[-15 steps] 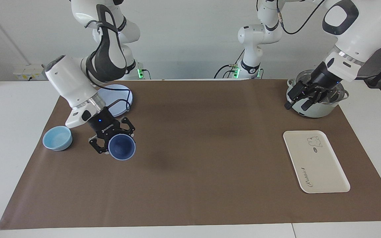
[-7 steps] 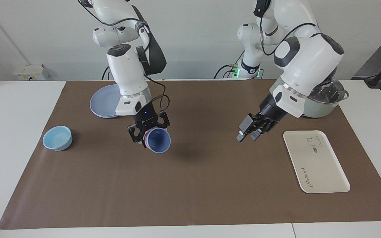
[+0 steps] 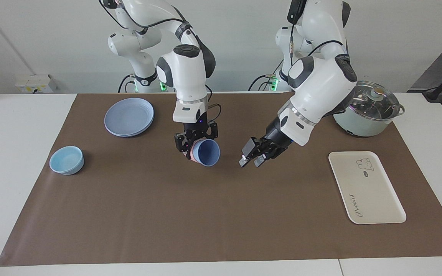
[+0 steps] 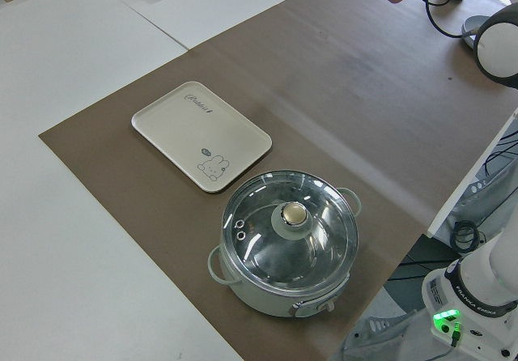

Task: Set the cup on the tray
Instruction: 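Pass the blue cup from the right gripper to the left gripper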

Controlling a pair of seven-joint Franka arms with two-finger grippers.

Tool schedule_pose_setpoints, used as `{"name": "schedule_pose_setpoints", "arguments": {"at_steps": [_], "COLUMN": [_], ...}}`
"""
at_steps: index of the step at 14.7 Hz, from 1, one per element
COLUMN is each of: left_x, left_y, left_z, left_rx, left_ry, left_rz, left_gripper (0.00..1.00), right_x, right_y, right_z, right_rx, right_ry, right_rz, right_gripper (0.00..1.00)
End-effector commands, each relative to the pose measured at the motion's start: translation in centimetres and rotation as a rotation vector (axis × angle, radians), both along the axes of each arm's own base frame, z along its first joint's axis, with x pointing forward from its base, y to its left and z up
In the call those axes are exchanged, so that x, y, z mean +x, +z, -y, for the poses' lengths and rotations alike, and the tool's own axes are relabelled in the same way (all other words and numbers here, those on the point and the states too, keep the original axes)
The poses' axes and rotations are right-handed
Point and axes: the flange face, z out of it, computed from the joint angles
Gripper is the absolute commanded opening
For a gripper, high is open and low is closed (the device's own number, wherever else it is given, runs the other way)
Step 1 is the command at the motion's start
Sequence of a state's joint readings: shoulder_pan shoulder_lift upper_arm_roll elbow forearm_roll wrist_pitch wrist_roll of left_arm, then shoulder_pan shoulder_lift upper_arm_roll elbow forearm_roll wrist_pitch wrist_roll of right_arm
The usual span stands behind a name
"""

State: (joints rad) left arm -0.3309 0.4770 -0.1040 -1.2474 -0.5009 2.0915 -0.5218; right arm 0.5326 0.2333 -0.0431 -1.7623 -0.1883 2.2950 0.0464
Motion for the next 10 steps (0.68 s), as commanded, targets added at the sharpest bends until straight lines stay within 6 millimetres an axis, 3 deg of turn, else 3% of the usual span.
{"name": "schedule_pose_setpoints", "arguments": {"at_steps": [1, 5, 10], "left_x": [-1.4, -4.0, -5.3], "left_y": [-0.8, -3.7, -5.2], "left_z": [2.5, 5.5, 5.9], "left_rx": [-0.015, 0.018, 0.048], "left_ry": [-0.034, -0.090, -0.131], "left_rz": [-0.035, -0.096, -0.162], "left_gripper": [0.63, 0.58, 0.53], "right_x": [-0.6, -0.1, 0.1], "right_y": [0.1, -0.2, 0.1], "right_z": [-0.4, -1.8, -1.8], "right_rx": [-0.058, -0.028, -0.019], "right_ry": [-0.006, -0.013, -0.015], "right_rz": [0.010, 0.048, 0.057], "right_gripper": [0.00, 0.00, 0.00]}}
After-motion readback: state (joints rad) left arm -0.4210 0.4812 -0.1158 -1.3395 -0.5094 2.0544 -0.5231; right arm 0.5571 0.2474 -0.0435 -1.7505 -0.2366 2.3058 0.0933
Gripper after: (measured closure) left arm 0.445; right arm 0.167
